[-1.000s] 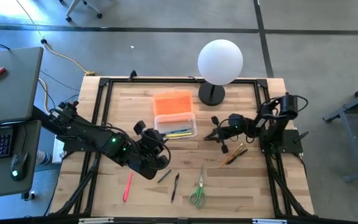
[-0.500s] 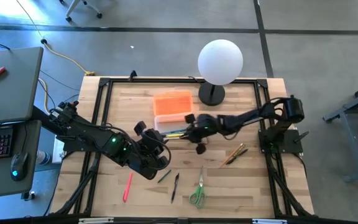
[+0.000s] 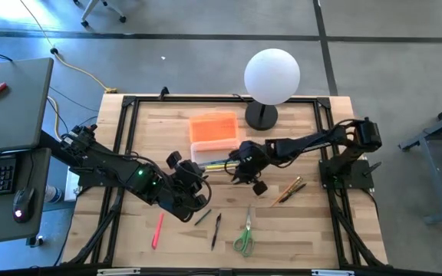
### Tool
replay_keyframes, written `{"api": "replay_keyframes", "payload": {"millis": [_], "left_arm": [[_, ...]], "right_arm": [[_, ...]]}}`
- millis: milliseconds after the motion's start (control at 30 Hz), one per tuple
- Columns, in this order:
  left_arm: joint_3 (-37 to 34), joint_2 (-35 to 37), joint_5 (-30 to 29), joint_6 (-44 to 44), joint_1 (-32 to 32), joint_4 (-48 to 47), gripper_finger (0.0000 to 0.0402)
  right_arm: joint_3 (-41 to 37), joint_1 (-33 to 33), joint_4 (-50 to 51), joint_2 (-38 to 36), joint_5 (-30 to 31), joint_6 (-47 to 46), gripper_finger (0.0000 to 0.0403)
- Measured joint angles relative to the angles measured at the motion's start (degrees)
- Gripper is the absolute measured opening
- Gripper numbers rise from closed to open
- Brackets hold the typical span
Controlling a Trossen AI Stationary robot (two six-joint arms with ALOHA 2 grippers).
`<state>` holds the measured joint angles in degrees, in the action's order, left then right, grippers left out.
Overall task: Pick & place school supplies into a supply box
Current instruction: Put the top green crayon into the transparent supply box
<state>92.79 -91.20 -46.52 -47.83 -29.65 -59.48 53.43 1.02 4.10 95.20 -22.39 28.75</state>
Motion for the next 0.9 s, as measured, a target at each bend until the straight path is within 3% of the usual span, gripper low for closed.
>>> {"api": "replay_keyframes", "payload": {"millis": [200,367,467,700,900], "left_arm": [[0.00,0.00,-0.07,-0.11,0.02,0.34,0.0117],[0.00,0.00,-0.04,-0.42,0.00,1.87,0.0117],[0.02,-0.33,-0.04,-0.42,0.00,2.73,0.0117],[0.00,-0.37,0.90,-0.42,0.00,2.89,0.0117],[0.00,-0.37,0.65,-0.42,0.00,2.89,0.0117]], "right_arm": [[0.02,-0.11,8.75,0.04,1.04,-0.02,0.0084],[-1.33,0.31,13.24,0.04,11.95,0.17,0.0104],[-6.55,1.88,7.16,0.04,14.29,0.16,0.0111],[-17.12,3.48,-19.78,-0.65,9.65,2.74,0.0109],[-18.03,3.69,-24.93,-0.61,8.48,10.32,0.0109]]}}
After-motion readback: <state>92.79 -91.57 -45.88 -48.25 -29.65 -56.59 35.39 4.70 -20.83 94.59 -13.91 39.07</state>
